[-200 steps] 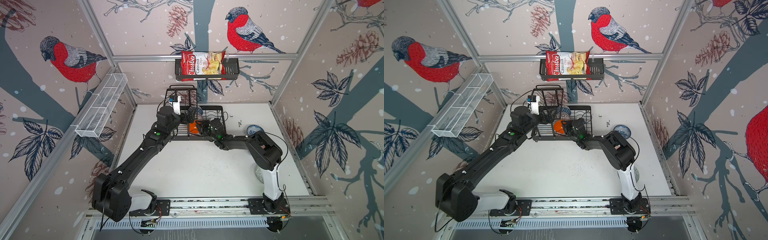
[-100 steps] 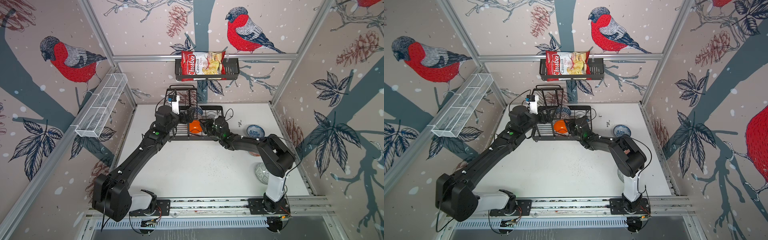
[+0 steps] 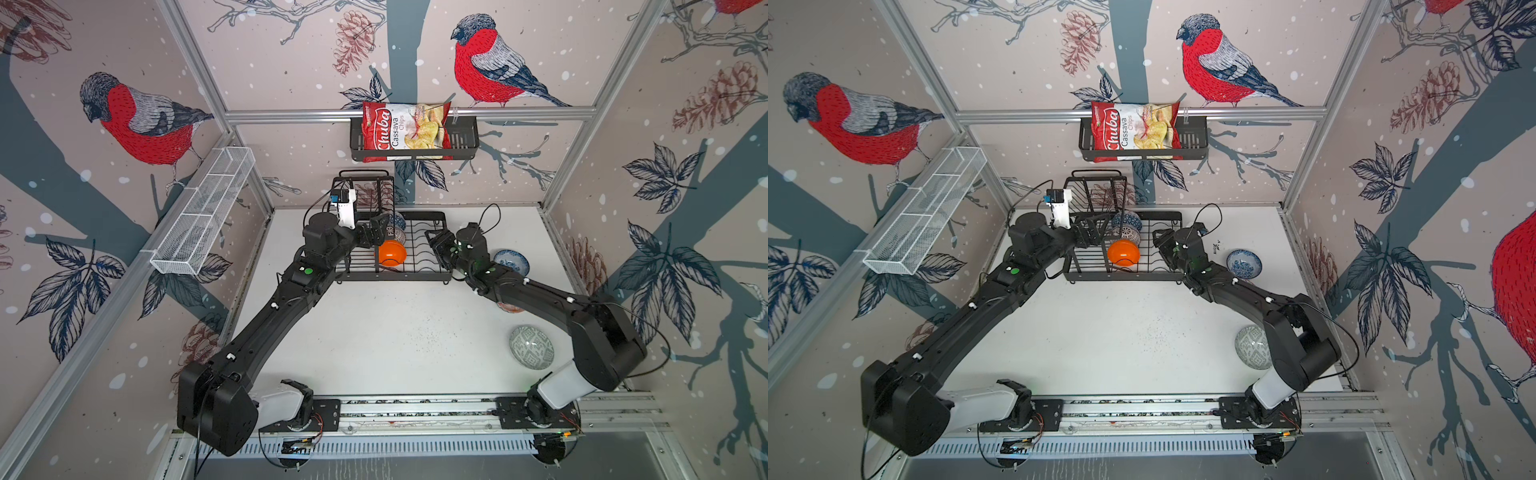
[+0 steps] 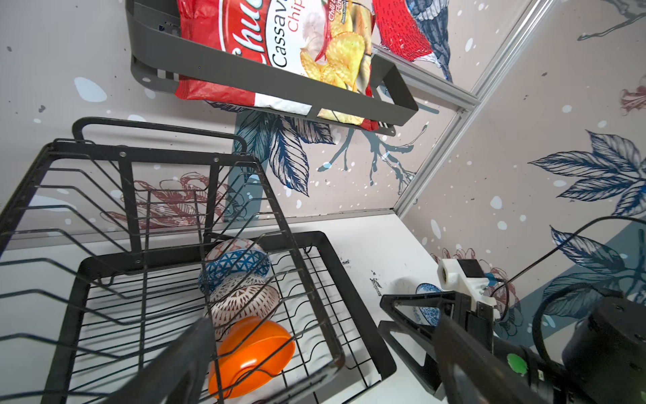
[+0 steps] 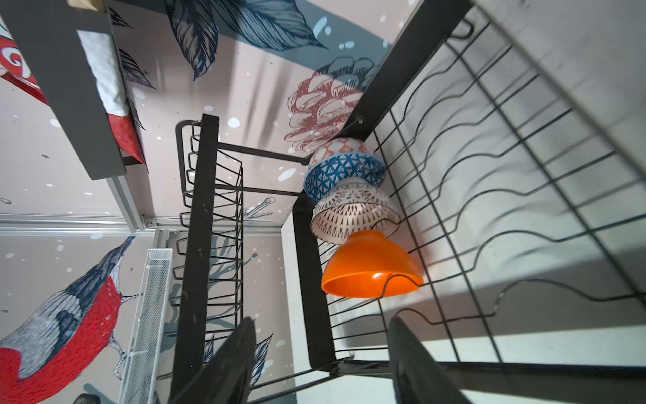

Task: Load the bowls into the dish rack
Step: 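Open the right gripper and draw it back from the rack, then draw the left gripper back from the rack while right gripper moves toward the table bowls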

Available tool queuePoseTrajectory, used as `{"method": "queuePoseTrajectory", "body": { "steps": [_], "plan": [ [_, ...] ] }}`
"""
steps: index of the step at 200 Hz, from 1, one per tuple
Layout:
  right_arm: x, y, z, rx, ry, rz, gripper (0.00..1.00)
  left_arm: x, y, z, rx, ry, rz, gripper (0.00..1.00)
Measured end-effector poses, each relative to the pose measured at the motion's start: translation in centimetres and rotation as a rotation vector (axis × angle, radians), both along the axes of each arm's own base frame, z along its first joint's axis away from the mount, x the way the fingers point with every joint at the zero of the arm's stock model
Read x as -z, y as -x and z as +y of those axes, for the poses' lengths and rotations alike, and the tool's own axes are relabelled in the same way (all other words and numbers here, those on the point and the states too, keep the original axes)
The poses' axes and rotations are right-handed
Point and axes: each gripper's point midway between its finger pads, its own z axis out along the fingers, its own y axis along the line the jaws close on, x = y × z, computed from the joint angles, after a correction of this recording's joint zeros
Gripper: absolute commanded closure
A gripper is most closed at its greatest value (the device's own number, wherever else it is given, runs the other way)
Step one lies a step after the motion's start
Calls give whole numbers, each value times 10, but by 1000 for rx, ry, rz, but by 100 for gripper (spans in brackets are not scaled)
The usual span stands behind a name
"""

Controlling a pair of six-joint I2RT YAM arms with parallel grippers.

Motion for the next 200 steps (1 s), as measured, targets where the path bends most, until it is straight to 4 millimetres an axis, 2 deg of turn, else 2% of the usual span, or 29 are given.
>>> {"method": "queuePoseTrajectory", "body": {
  "steps": [26, 44, 81, 98, 136, 163, 182, 200],
  "plan": [
    [-3, 9, -39, 63, 82, -12, 9, -2, 4, -7, 31, 8, -5, 2],
    [-6, 16, -64, 100, 136, -23, 0, -1, 13, -23, 74, 8, -4, 2],
    [12, 31, -116, 178, 220, 20, 0, 15, 22, -58, 156, -11, 31, 2],
    [12, 37, -133, 203, 243, 17, 0, 20, 26, -73, 189, -19, 43, 2],
    [4, 46, -169, 267, 279, 2, 0, 10, 34, -119, 258, -38, 43, 2],
    [-2, 53, -191, 313, 292, -7, 0, 5, 37, -141, 280, -45, 45, 2],
    [-2, 59, -206, 348, 311, -2, 0, 21, 40, -154, 289, -76, 77, 2],
    [10, 65, -222, 382, 327, 40, 0, 45, 50, -165, 315, -115, 111, 2]
  ]
}}
